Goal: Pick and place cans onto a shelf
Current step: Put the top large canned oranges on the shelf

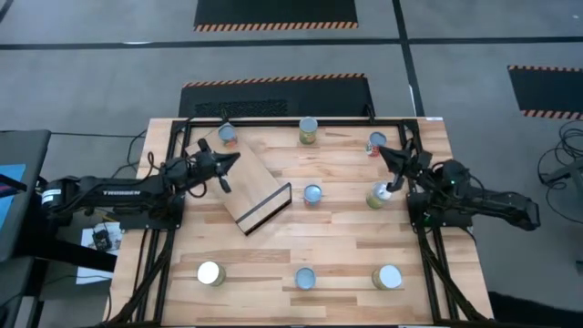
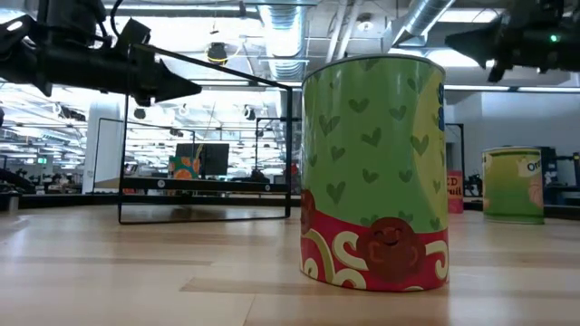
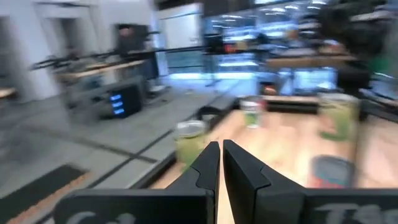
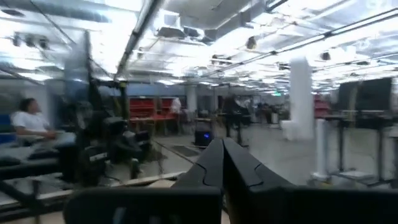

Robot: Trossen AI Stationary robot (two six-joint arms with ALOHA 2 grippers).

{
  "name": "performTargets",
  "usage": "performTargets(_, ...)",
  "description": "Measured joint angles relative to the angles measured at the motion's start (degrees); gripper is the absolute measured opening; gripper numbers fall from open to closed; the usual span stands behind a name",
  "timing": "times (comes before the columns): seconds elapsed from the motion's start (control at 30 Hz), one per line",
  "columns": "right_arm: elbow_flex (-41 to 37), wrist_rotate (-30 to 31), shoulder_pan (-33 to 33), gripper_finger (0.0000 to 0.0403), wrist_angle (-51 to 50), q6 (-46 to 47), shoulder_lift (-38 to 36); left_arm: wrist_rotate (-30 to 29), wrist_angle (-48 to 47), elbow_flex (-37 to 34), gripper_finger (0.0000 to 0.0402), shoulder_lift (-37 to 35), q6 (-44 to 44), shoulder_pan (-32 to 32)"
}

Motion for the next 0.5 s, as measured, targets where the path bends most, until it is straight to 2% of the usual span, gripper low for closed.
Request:
performTargets(0.03,1.05,0.79,-0.38,0.0011,-0.11,-0.01,2.74,-2.20,0.95,0.00,0.0011,0.77,-1.86,0.78)
performTargets(0.1,3.05,1.24,-1.40,0.0008,-0.86,-0.14,8.45,-2.89,1.74,0.00,0.0007,2.42,-4.04,2.40)
performTargets(0.27,9.97,-0.86,-5.50,0.0017,-0.57,-0.18,23.96,6.63,7.01,0.00,0.0001,6.94,-2.52,4.59)
performTargets(0.33,13.32,-4.12,-7.95,0.0018,-1.15,-0.16,30.48,8.82,9.76,0.00,0.0000,8.70,-2.38,4.78)
performTargets(0.5,23.30,-16.65,-15.38,0.0012,-3.28,-1.17,45.01,9.12,16.60,0.00,0.0000,12.14,-1.62,4.94)
